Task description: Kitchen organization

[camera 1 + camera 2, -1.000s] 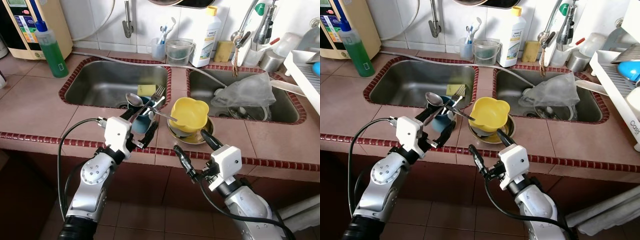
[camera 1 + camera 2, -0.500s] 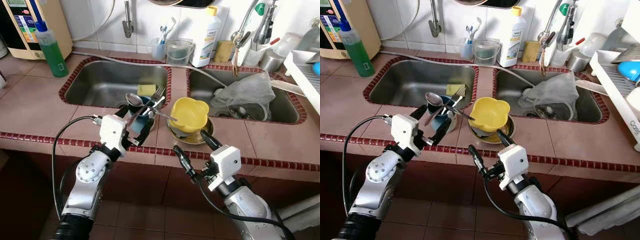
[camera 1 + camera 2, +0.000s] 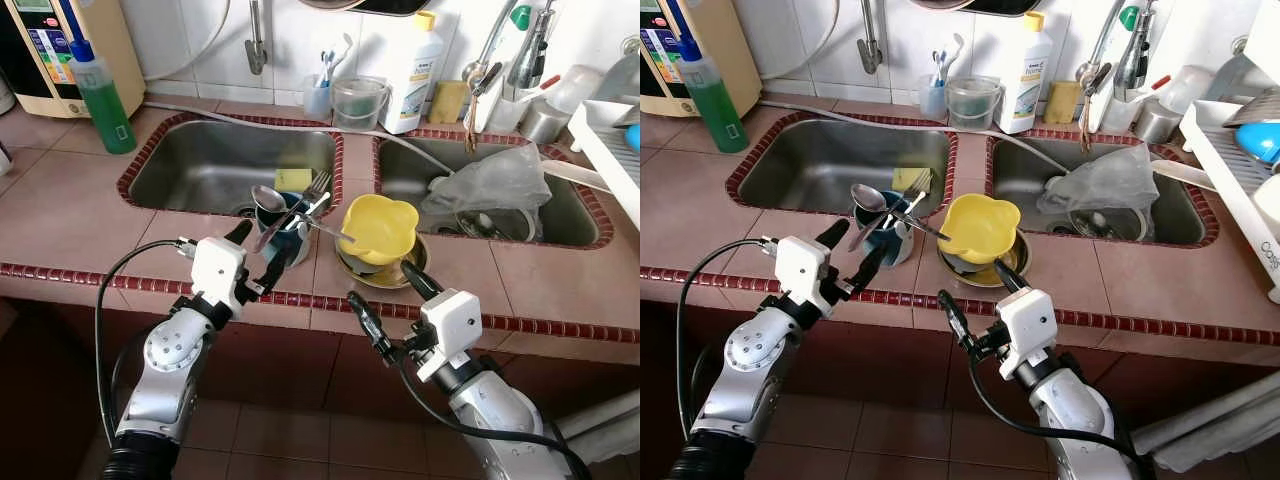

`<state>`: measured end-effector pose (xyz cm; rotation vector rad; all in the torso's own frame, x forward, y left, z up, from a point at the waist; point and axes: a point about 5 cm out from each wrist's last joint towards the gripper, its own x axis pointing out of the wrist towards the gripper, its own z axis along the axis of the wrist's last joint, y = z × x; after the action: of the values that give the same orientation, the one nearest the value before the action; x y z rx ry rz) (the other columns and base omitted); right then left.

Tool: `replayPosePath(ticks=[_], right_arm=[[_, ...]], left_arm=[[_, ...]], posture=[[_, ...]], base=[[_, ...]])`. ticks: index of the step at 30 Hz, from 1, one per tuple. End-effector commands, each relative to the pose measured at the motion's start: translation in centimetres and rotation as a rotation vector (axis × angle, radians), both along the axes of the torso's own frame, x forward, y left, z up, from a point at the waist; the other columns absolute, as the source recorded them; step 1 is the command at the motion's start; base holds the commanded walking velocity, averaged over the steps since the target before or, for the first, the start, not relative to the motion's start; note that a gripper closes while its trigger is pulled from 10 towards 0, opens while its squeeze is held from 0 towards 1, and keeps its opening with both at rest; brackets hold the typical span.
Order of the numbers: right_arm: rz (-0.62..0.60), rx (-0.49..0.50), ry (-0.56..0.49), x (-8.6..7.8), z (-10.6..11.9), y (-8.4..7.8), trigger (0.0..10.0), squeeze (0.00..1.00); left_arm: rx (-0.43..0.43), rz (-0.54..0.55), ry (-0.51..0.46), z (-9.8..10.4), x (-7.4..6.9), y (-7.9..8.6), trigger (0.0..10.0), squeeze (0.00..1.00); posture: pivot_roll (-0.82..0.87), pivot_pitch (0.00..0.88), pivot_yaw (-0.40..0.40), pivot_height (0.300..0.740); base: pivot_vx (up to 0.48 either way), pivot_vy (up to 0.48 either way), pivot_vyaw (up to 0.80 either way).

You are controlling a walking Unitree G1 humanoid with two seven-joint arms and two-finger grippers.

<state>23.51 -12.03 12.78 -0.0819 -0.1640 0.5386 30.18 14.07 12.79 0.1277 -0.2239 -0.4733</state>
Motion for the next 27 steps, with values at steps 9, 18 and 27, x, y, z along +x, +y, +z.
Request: replayPosePath(ticks=[9, 18, 27], right_arm=[[0.0, 0.0, -0.017, 0.21, 0.58, -0.05, 10.0, 0.0], [-0.004, 0.0, -0.019, 0.3, 0.58, 0.0, 10.0, 0.0], [-0.003, 0.0, -0.018, 0.35, 0.56, 0.03, 10.0, 0.0]], left_arm=[[0.002, 0.001, -0.013, 0.18, 0.16, 0.03, 0.0, 0.0], [0.004, -0.005, -0.018, 0.35, 0.32, -0.08, 0.0, 0.0], [0.015, -0.005, -0.023, 0.52, 0.41, -0.16, 10.0, 0.0]], posture=[[-0.09, 0.08, -0.019, 0.74], [-0.09, 0.078, -0.016, 0.74], [-0.09, 0.079, -0.017, 0.74]], base=[[0.0, 0.0, 0.0], [0.0, 0.0, 0.0], [0.0, 0.0, 0.0]])
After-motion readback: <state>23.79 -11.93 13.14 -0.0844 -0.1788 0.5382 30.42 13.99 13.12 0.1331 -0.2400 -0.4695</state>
